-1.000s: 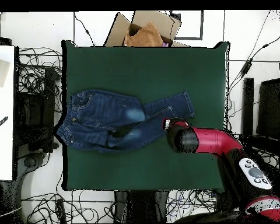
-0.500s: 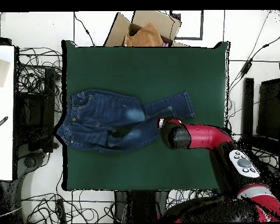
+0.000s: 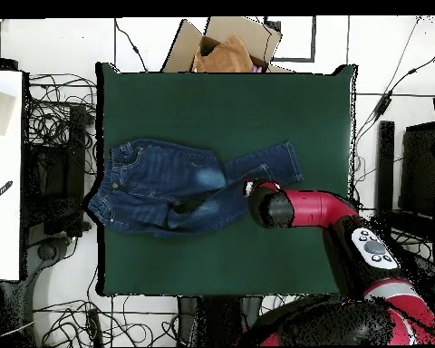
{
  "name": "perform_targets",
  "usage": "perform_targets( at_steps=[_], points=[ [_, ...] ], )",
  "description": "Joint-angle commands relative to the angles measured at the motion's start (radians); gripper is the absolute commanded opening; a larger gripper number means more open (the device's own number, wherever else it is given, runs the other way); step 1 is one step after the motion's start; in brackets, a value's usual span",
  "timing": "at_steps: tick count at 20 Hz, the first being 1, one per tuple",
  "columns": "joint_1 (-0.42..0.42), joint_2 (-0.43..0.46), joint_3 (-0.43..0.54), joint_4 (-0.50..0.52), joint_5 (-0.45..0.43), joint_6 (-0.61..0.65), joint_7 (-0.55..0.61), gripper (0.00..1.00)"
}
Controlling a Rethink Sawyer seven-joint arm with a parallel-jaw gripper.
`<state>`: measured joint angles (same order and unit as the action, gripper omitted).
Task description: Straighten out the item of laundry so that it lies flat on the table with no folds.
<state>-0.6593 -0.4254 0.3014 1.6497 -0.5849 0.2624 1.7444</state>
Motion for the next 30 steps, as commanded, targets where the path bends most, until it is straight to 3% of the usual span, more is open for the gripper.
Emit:
perform_targets(
  at_steps=[1,8,9,23,27,30],
  points=[
    [0.034,0.096,0.044,-0.109,-0.081,-0.004,-0.051,1.0],
    [0.033,0.123,0.057,-0.13,-0.084,-0.009,-0.059,1.0],
    [0.03,0.123,0.06,-0.128,-0.093,-0.028,-0.057,0.0],
    [0.032,0.111,0.06,-0.119,-0.09,-0.025,-0.035,0.0],
    [0.01,0.014,0.072,-0.049,-0.057,0.049,-0.053,0.0],
    [-0.061,-0.04,0.109,0.02,-0.043,0.084,-0.097,0.0]
  ],
)
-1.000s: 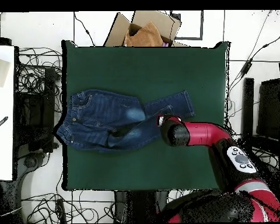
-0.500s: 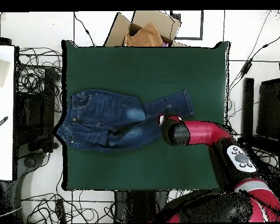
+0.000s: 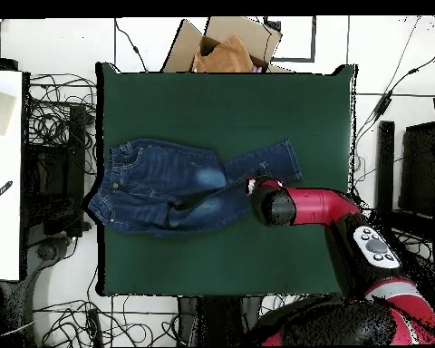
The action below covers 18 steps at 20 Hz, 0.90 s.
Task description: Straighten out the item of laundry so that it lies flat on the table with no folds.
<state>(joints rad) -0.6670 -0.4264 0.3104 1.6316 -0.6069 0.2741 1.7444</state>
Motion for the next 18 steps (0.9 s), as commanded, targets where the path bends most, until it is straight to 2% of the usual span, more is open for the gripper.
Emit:
perform_targets(
  at_steps=[1,8,18],
  points=[
    [-0.072,-0.05,0.108,0.055,-0.022,0.075,-0.105,0.0],
    [-0.209,-0.13,0.182,0.148,-0.023,0.13,-0.169,0.0],
    [-0.344,-0.213,0.256,0.229,-0.033,0.195,-0.211,0.0]
  ],
)
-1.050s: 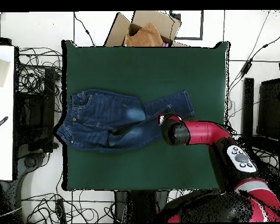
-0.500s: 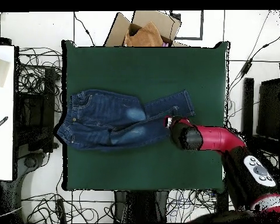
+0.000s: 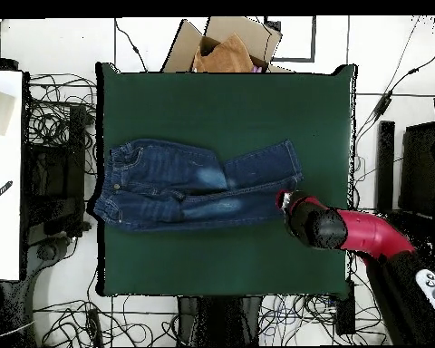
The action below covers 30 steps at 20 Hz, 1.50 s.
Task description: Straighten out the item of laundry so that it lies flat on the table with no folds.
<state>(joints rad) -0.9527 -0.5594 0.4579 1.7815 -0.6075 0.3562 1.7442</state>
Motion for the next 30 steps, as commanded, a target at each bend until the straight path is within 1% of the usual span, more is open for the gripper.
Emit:
perform_targets(
  at_steps=[1,4,10,13,19,24,28,29,30],
  points=[
    [-0.07,-0.088,0.116,0.088,-0.034,0.115,-0.21,0.0],
    [-0.109,-0.115,0.136,0.128,-0.041,0.108,-0.205,0.0],
    [-0.164,-0.144,0.171,0.168,-0.053,0.118,-0.212,0.0],
    [-0.205,-0.167,0.196,0.201,-0.051,0.124,-0.224,0.0],
    [-0.254,-0.218,0.242,0.237,-0.042,0.152,-0.228,0.0],
    [-0.287,-0.209,0.261,0.249,-0.061,0.146,-0.225,0.0],
    [-0.3,-0.177,0.274,0.234,-0.077,0.15,-0.234,0.0],
    [-0.316,-0.165,0.292,0.236,-0.079,0.141,-0.235,1.0],
    [-0.317,-0.165,0.292,0.237,-0.08,0.137,-0.231,1.0]
  ],
)
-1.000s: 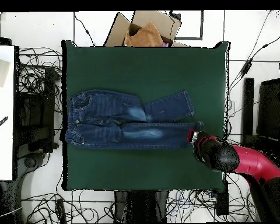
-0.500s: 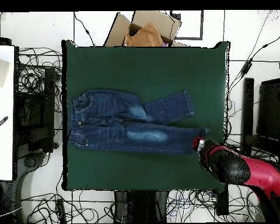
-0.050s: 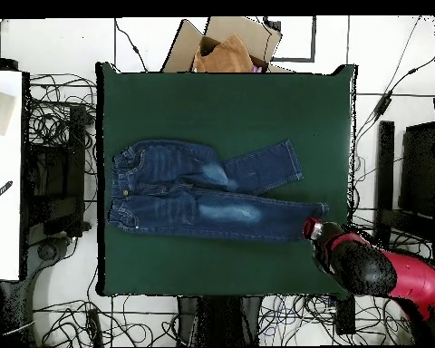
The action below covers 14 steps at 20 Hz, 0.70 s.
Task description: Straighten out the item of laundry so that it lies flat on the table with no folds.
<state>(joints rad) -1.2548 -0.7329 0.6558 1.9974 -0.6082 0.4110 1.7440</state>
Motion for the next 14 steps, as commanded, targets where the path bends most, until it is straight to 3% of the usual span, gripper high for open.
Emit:
perform_targets(
  at_steps=[1,14],
  points=[
    [-0.016,0.009,0.093,0.023,-0.08,0.078,-0.227,1.0],
    [0.016,0.007,0.089,0.019,-0.097,0.061,-0.181,1.0]
  ],
)
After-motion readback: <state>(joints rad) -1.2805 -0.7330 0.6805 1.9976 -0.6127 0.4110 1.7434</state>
